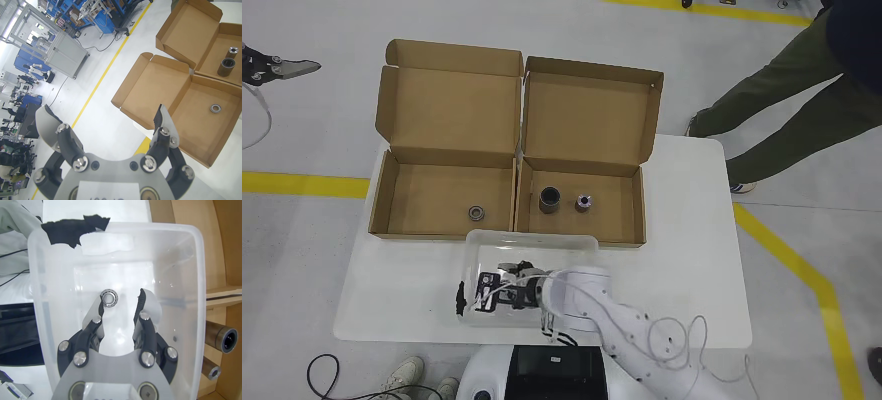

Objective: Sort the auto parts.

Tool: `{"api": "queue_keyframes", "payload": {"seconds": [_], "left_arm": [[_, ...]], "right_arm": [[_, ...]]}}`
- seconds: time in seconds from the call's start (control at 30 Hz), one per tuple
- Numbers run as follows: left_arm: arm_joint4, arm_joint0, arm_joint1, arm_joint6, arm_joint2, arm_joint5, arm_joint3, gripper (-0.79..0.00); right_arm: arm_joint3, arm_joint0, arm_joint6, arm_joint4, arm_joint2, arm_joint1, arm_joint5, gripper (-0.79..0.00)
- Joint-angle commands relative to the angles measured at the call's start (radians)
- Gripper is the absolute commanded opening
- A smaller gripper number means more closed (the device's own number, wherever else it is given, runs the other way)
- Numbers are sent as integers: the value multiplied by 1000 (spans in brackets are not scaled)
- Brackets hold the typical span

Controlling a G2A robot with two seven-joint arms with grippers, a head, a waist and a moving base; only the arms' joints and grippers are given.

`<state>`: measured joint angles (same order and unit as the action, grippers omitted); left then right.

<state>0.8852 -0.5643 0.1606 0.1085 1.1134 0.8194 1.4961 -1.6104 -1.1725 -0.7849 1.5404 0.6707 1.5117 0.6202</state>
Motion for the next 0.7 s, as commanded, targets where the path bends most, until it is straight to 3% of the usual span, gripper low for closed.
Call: {"api": "queue_keyframes", "payload": {"seconds": [0.0,0.2,0.33,0.67], "left_arm": [[0,0,0,0,0,0,0,0],[0,0,0,0,0,0,0,0],[0,0,0,0,0,0,0,0],[0,0,0,0,0,0,0,0]], "right_arm": [[11,7,-10,-3,-10,3,-6,-449],[58,35,-34,-12,-54,16,-18,-440],[85,51,-40,-13,-73,25,-41,-394],[136,80,-43,-10,-110,40,-61,-416]]}}
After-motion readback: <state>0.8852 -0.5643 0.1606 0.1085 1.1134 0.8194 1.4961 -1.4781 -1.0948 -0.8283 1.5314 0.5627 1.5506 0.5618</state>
